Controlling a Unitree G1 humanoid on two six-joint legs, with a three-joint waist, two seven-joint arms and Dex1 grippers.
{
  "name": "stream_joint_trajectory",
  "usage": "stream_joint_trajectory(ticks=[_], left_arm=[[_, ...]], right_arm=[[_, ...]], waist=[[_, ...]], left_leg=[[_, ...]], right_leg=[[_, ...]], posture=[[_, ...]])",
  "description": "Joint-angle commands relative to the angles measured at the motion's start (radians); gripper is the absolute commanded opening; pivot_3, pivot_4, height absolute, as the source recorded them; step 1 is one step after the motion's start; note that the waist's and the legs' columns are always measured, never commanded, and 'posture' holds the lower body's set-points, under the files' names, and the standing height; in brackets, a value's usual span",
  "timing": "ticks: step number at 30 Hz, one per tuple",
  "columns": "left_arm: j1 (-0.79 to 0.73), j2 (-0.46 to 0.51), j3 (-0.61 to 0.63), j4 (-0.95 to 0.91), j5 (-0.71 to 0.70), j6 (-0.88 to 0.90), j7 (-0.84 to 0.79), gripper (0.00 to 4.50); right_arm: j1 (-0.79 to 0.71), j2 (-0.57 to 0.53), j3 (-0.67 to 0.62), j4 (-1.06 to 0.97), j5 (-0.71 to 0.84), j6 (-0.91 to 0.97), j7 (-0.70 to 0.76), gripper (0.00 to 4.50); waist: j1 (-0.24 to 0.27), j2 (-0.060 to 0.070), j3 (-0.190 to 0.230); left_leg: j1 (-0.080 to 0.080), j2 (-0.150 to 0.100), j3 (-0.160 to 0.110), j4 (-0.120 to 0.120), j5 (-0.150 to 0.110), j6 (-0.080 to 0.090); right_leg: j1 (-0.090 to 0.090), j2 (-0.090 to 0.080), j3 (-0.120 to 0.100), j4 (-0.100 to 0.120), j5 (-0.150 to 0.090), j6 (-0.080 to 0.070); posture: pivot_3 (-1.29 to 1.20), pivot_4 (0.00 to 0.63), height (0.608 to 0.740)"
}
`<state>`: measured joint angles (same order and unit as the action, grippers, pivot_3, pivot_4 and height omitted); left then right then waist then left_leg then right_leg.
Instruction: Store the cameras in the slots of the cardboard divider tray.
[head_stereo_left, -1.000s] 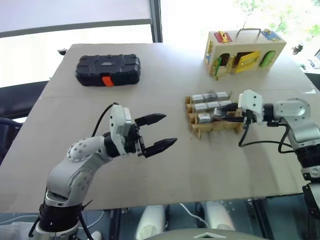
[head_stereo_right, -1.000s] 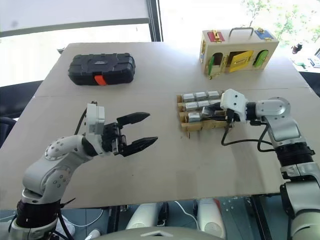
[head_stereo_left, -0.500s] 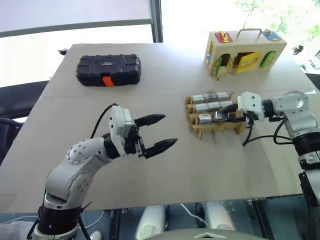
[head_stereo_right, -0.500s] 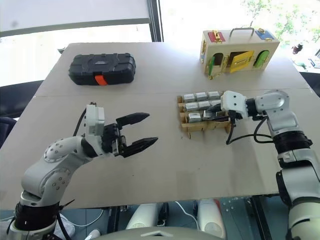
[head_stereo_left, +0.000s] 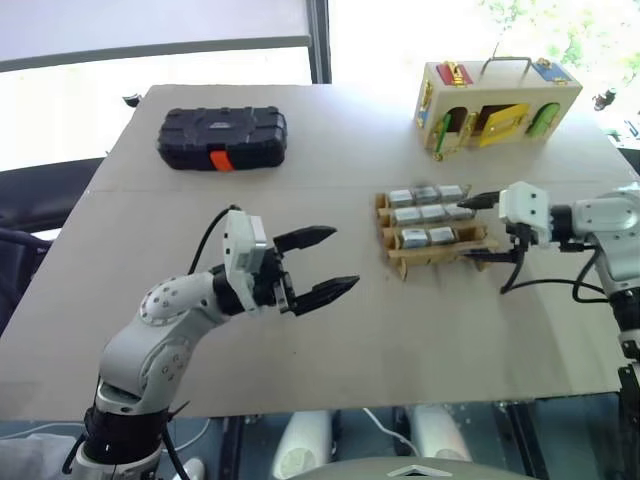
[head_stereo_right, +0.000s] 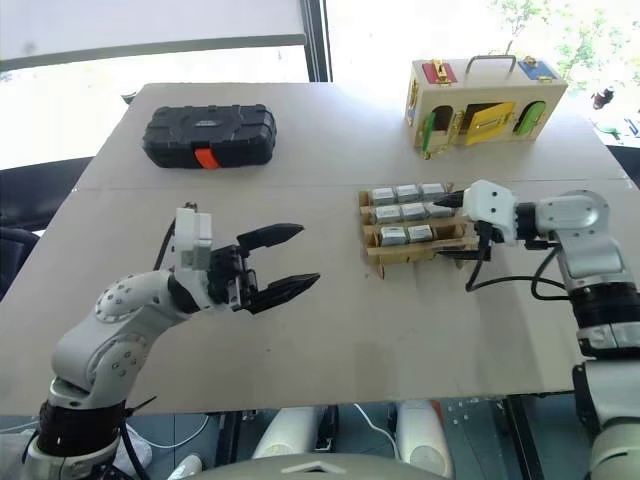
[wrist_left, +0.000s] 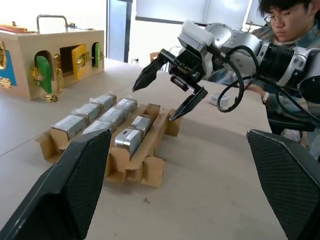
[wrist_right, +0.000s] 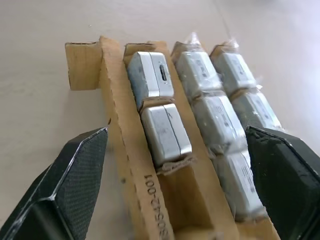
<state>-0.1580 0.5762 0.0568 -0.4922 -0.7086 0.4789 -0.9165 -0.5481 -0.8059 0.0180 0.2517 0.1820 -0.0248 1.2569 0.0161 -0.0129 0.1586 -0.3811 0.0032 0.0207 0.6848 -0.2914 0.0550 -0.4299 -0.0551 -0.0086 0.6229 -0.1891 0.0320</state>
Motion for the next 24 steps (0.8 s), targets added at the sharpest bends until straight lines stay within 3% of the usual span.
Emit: stream_joint_trajectory(ticks=[1,5,10,16,24], left_arm=[[-0.02,-0.002,-0.006,0.002,0.0,-0.029,-0.023,4.5],[-0.03,-0.006,-0.026,0.009,-0.004,-0.032,-0.043,4.5],[-0.063,0.002,-0.059,0.022,0.004,-0.041,-0.093,4.5],[-0.102,0.032,-0.09,0.05,0.037,-0.071,-0.175,4.5],[-0.102,0.03,-0.087,0.046,0.039,-0.068,-0.172,4.5]], right_arm=[[0.188,-0.154,-0.26,-0.227,-0.026,0.348,-0.196,4.37],[0.369,-0.113,-0.486,-0.425,0.025,0.675,-0.381,4.45],[0.47,0.038,-0.602,-0.585,-0.017,1.012,-0.639,4.45],[0.431,0.114,-0.663,-0.55,-0.025,1.19,-0.802,4.45],[0.395,0.178,-0.691,-0.424,-0.032,1.217,-0.935,4.45]], waist=[[0.019,0.001,0.0],[0.019,0.001,0.0],[0.0,0.0,-0.001],[-0.008,0.001,-0.002],[-0.003,0.001,-0.001]], left_leg=[[-0.001,-0.001,-0.002,0.0,0.0,0.0],[-0.001,-0.001,0.0,0.0,0.0,0.0],[0.001,0.0,0.002,0.0,-0.002,0.005],[0.003,0.0,0.003,0.001,-0.002,0.005],[0.001,0.0,0.002,0.0,-0.002,0.005]], right_leg=[[0.0,-0.001,0.0,0.0,0.0,0.0],[0.0,-0.001,0.0,-0.002,0.0,0.0],[0.0,0.003,0.001,0.0,0.0,0.0],[0.0,0.007,0.003,0.002,-0.001,0.001],[0.0,0.008,0.002,0.0,0.001,0.004]], posture=[[0.0,0.15,0.74],[0.0,0.15,0.74],[0.0,0.15,0.74],[0.0,0.15,0.74],[0.0,0.15,0.74]])
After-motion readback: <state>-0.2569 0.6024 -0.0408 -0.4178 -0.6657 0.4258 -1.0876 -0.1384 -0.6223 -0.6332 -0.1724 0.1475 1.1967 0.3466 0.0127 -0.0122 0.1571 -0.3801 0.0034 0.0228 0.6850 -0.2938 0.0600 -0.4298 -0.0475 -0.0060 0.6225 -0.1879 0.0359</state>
